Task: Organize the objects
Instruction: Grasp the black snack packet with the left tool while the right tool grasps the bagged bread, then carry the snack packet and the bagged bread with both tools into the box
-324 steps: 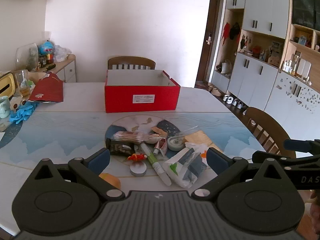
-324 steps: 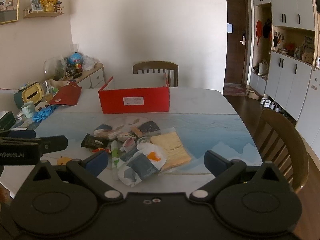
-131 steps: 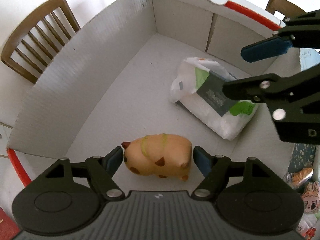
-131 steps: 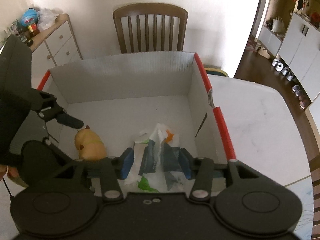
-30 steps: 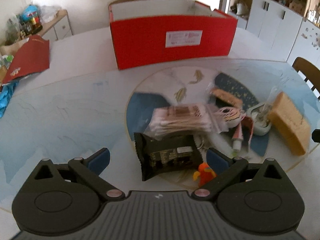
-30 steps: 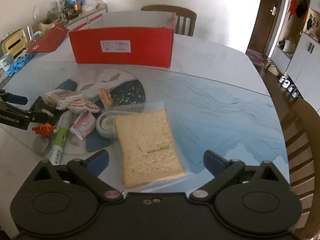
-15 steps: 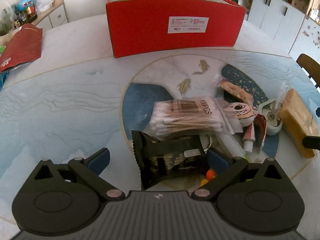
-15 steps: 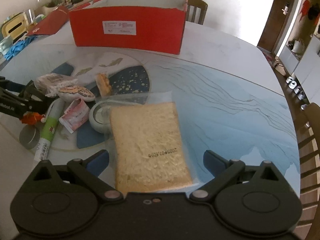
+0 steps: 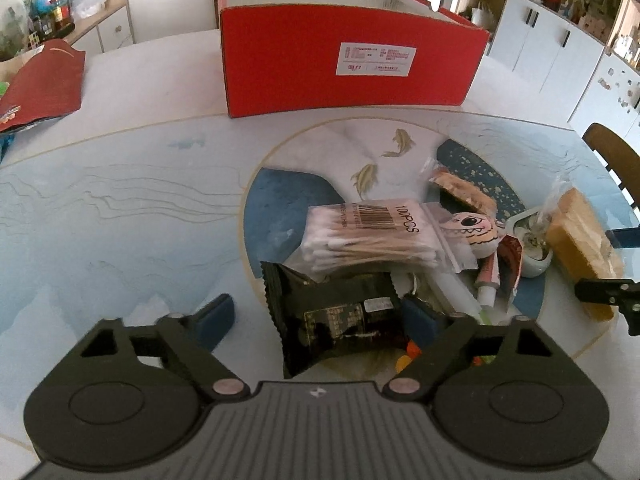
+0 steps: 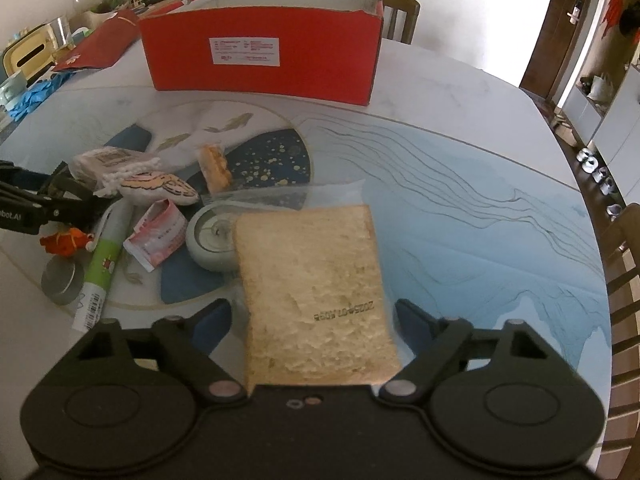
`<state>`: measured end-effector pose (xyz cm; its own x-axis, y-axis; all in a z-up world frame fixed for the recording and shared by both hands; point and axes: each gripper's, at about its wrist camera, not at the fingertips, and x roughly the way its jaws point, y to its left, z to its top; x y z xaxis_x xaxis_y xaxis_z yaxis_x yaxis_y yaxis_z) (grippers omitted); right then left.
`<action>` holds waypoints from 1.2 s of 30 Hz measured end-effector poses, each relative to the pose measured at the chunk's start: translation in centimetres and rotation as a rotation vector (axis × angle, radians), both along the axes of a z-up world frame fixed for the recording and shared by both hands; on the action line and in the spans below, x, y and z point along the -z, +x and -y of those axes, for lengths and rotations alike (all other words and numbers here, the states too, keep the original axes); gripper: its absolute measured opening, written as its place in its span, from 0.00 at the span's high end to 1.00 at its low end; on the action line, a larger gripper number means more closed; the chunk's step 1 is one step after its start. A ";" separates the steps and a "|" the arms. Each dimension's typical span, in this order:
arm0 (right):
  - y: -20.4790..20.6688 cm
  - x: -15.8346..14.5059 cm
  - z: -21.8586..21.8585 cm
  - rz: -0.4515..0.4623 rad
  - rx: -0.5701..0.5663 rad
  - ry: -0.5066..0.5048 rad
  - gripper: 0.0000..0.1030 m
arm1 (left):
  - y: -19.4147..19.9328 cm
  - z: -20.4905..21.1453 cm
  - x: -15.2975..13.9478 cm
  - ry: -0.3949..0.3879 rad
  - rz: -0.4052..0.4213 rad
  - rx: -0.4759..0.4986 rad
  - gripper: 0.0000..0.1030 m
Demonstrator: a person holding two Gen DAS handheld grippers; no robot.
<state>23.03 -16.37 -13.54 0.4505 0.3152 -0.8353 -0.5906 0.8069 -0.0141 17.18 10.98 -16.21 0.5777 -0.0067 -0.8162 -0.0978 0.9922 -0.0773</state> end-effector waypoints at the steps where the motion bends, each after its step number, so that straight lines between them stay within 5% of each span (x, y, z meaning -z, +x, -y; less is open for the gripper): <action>1: 0.0 0.0 0.0 0.001 0.006 0.001 0.21 | -0.1 -0.1 -0.1 -0.009 0.004 0.002 0.27; 4: 0.0 -0.2 0.2 -0.006 0.025 0.012 0.28 | -0.3 -0.1 -0.4 -0.024 0.011 0.011 0.47; 18: -2.4 -3.1 1.0 0.006 0.067 0.062 0.31 | -2.3 -1.1 -1.9 -0.115 0.043 -0.015 0.61; 24: -3.5 -4.5 1.3 0.004 0.090 0.090 0.31 | -3.6 -1.9 -3.1 -0.180 0.074 -0.021 0.74; 36: -5.1 -7.2 0.5 0.014 0.106 0.130 0.31 | -5.2 -2.5 -5.0 -0.214 0.118 -0.009 0.77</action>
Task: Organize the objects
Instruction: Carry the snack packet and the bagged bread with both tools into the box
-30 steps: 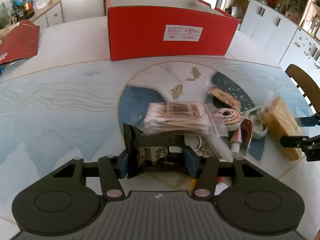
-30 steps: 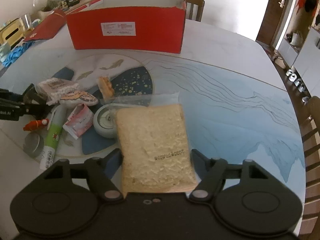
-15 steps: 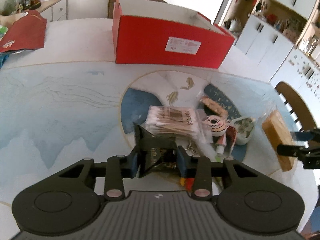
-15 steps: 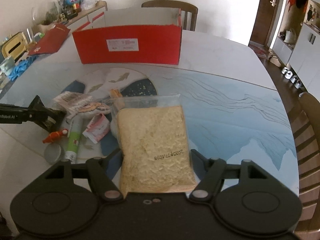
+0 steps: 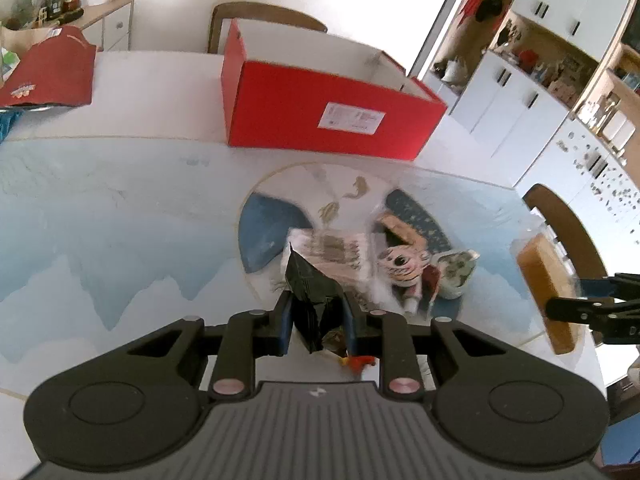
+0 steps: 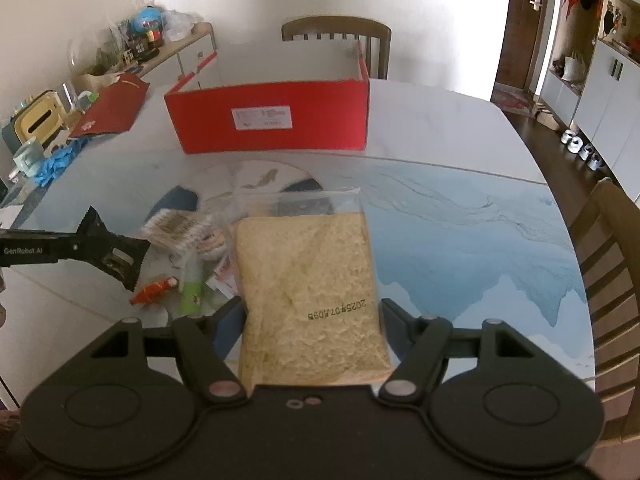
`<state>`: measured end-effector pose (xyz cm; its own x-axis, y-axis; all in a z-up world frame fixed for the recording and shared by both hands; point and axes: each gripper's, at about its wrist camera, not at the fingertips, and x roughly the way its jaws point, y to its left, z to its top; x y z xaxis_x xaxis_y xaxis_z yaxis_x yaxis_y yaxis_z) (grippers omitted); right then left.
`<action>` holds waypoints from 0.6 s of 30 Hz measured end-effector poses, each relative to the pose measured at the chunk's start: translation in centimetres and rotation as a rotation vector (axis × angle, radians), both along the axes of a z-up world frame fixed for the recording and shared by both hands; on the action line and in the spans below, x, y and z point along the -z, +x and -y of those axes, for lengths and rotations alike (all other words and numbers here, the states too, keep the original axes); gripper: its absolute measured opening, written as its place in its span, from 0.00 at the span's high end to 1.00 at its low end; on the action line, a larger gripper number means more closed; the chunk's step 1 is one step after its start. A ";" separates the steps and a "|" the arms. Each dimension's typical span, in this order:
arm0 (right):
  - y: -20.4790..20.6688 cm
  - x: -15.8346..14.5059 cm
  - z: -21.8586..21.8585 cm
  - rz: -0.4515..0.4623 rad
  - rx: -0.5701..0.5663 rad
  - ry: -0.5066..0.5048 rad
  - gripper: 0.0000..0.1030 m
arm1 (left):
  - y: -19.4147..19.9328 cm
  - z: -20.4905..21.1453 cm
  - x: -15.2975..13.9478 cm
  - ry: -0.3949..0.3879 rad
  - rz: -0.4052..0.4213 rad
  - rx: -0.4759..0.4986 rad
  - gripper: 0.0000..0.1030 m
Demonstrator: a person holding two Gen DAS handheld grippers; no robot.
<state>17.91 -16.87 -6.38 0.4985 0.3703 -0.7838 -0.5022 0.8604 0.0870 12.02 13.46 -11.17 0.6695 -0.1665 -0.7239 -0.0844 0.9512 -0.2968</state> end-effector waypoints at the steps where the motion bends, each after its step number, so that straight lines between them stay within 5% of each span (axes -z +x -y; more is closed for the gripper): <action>1: 0.0 -0.3 -0.1 0.001 0.000 0.002 0.31 | -0.1 0.0 -0.3 -0.003 0.004 0.005 0.77; 18: 4.1 -6.2 -3.4 0.082 -0.017 0.011 0.31 | 2.9 -0.6 -7.2 -0.031 0.148 0.095 0.77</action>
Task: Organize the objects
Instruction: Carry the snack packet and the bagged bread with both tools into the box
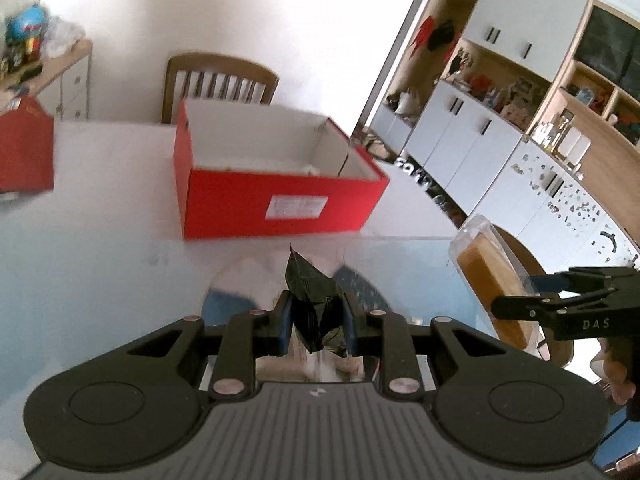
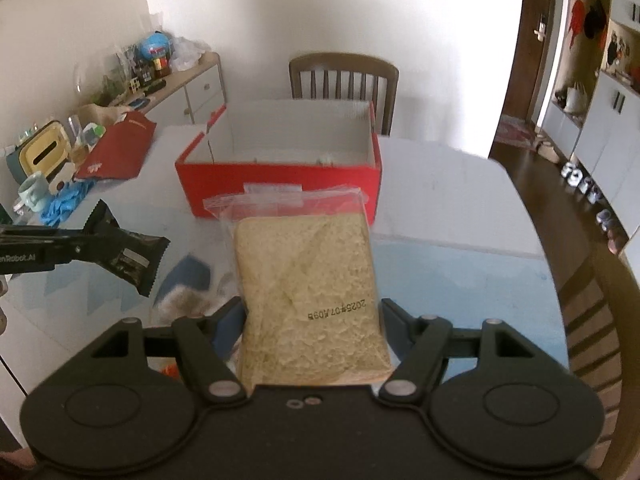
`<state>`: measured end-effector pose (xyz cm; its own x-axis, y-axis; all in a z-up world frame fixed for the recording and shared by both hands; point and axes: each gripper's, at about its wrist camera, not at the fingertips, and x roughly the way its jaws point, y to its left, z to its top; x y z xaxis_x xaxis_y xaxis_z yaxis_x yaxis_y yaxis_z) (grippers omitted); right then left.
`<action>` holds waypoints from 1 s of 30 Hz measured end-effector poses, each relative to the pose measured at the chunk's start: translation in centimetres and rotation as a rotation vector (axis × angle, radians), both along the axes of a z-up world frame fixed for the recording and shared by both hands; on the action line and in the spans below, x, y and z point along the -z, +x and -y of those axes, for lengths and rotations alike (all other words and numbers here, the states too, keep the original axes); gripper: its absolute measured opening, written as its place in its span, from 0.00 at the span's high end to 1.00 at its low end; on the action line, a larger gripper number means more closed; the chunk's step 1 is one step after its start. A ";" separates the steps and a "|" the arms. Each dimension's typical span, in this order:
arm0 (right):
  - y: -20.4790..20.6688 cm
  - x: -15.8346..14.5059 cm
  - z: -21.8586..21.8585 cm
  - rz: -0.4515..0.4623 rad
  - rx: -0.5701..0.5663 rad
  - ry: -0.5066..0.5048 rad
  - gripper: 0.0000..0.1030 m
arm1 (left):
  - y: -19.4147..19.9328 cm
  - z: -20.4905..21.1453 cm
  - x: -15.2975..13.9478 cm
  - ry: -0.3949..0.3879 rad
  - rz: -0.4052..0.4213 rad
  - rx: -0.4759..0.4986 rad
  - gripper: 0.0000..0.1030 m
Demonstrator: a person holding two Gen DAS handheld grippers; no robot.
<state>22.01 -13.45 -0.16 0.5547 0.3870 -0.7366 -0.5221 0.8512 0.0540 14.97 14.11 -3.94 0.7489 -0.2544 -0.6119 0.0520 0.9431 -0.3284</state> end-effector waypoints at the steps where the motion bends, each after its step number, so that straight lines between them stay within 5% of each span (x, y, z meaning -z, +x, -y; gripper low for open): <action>1: 0.5 -0.4 -0.3 0.006 -0.001 0.001 0.31 | 0.5 -0.2 -0.4 0.003 0.009 0.005 0.77; 18: 9.3 -3.6 -5.3 0.007 0.050 0.028 0.31 | 10.8 -2.4 -5.4 0.121 0.113 0.057 0.77; 30: 14.6 -2.4 -9.7 0.043 0.065 -0.041 0.31 | 18.9 -4.0 -4.6 0.185 0.056 0.058 0.77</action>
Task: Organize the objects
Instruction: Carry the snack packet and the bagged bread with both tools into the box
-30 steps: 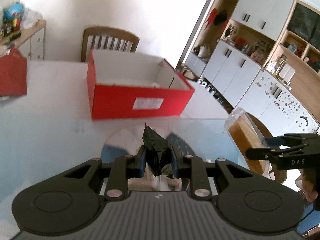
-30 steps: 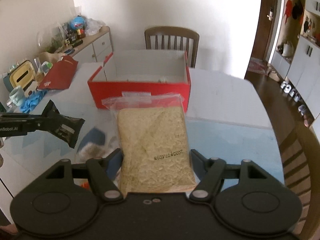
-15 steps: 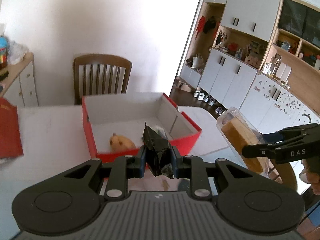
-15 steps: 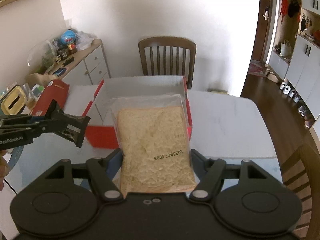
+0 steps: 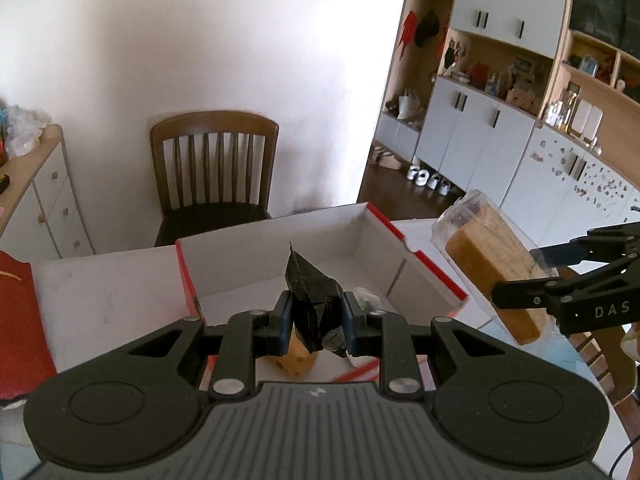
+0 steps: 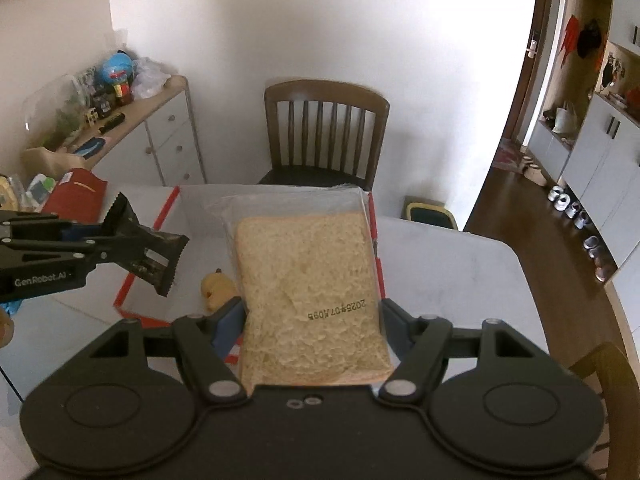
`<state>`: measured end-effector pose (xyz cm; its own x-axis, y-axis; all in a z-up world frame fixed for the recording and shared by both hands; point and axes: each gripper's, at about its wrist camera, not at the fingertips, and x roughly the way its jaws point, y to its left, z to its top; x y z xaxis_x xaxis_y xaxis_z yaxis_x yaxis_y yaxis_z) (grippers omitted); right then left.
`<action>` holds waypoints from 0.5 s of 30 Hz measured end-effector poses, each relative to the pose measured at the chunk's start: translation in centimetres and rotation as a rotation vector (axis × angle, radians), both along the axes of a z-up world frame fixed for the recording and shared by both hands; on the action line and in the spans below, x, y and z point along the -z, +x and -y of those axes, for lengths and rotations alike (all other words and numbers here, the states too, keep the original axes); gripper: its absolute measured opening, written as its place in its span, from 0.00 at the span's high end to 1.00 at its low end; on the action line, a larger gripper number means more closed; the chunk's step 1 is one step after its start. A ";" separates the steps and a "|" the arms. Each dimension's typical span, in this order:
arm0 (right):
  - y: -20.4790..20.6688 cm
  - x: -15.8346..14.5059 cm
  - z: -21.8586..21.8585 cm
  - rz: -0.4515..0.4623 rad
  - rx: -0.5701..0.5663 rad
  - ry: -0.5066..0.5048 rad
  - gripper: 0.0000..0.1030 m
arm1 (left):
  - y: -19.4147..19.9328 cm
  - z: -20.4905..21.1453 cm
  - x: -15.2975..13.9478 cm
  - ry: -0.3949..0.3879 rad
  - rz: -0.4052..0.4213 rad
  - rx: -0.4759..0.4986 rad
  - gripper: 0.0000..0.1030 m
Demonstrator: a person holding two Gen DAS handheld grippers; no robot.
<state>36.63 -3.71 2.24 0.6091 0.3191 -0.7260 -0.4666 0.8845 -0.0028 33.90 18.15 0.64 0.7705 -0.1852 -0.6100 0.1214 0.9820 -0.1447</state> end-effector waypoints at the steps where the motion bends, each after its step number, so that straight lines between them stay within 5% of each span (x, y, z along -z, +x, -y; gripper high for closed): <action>1: 0.5 0.3 -0.3 0.001 0.003 -0.005 0.31 | 0.5 -0.1 0.3 0.005 -0.005 -0.001 0.77; 15: 6.2 3.6 -4.0 -0.016 0.012 -0.075 0.31 | 8.0 -0.2 3.9 0.057 -0.101 0.012 0.77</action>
